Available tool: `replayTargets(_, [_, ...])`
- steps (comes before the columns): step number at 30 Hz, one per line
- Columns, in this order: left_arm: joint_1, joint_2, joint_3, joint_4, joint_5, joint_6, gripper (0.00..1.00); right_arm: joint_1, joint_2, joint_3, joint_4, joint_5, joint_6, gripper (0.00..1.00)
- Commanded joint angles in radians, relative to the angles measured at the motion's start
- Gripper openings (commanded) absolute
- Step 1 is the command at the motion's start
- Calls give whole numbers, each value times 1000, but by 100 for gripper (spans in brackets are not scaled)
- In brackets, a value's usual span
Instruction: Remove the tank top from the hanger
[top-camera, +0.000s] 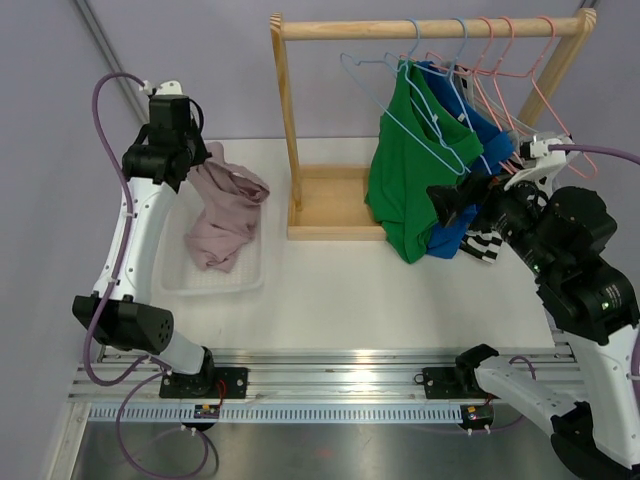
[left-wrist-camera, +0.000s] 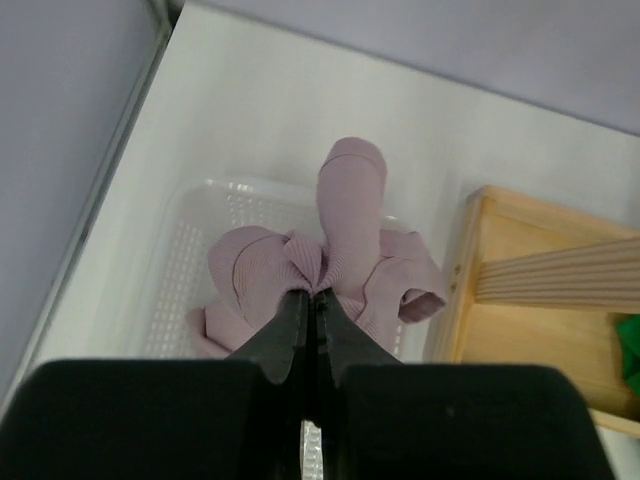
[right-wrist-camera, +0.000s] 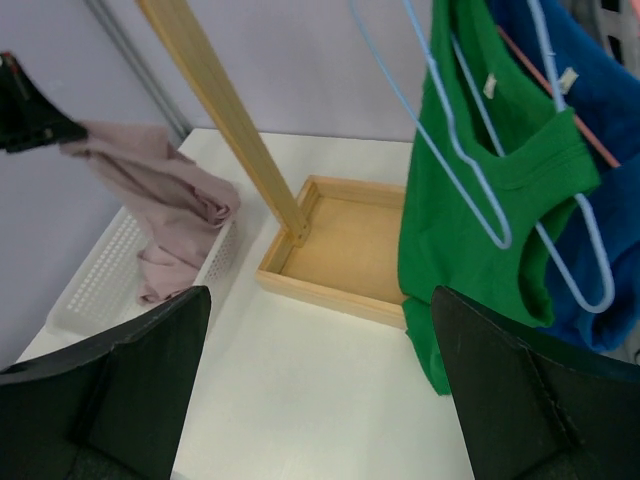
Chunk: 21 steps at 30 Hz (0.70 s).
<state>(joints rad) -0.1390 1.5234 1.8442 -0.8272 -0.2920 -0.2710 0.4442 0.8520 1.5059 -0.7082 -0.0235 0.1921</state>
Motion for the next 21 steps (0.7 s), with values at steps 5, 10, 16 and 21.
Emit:
replayTargets(5, [26,-51,-215,-27,-58,-178,27,5,94,163,-82,353,-38,99])
replayTargets(10, [27,-66,-212,-136,-88,-189,99,2,264,321,-158,591,-121,99])
replayTargets(16, [24,-273,-348,-67,187,-62,99,-57,393,522,-192,464,-171,99])
replayTargets(21, [-42,-443,-491,-26,280,-28,99,-217,521,683,-276,258,-186,93])
